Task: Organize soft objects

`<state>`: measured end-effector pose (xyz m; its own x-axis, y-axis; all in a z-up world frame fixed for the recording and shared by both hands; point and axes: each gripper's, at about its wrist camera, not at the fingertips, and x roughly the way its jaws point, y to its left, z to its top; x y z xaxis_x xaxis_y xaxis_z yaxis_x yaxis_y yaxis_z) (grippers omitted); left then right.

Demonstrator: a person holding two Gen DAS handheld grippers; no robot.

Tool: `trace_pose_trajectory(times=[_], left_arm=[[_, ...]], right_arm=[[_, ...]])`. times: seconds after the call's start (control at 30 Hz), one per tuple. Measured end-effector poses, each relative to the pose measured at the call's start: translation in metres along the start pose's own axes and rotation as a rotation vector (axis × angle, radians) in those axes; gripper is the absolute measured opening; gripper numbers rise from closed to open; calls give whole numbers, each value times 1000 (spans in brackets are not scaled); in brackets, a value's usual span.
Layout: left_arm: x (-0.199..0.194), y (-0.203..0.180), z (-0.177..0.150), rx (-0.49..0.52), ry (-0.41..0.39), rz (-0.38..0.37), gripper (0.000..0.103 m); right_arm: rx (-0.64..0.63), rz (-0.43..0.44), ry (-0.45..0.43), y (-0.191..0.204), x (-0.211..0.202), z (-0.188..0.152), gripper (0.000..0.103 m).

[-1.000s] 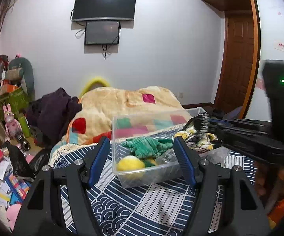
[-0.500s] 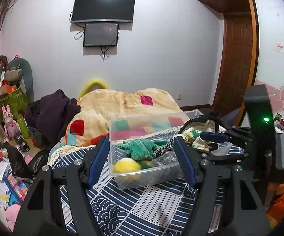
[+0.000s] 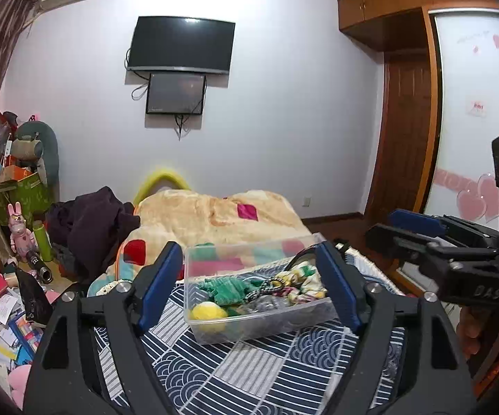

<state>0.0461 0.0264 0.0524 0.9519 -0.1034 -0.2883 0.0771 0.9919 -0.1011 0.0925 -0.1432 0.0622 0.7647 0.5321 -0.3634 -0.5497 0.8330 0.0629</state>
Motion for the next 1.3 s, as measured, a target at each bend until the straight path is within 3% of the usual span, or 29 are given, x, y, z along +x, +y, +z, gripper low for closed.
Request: trace_pose_trajectory(times=[0.1,0.2,0.3,0.5,1.3], left_arm=[[-15,-6,4,-8,-13,17,91],[-29,-11,7,-6,-26,33,93],[-41,-14,9,-11,-39,45,102],[-58,-22,9,12,-57,66,103],[-67,-27,4,28,-66,65,103]], right_arm=[[13,3,-44,3,-18,4,70],[24,4,-79,7,-35,5,83],[19,-7,-104,13,-46,4,85],[30,-35,-132,19,-57,-2,103],[34,-52,-150,21,-69,-9,103]])
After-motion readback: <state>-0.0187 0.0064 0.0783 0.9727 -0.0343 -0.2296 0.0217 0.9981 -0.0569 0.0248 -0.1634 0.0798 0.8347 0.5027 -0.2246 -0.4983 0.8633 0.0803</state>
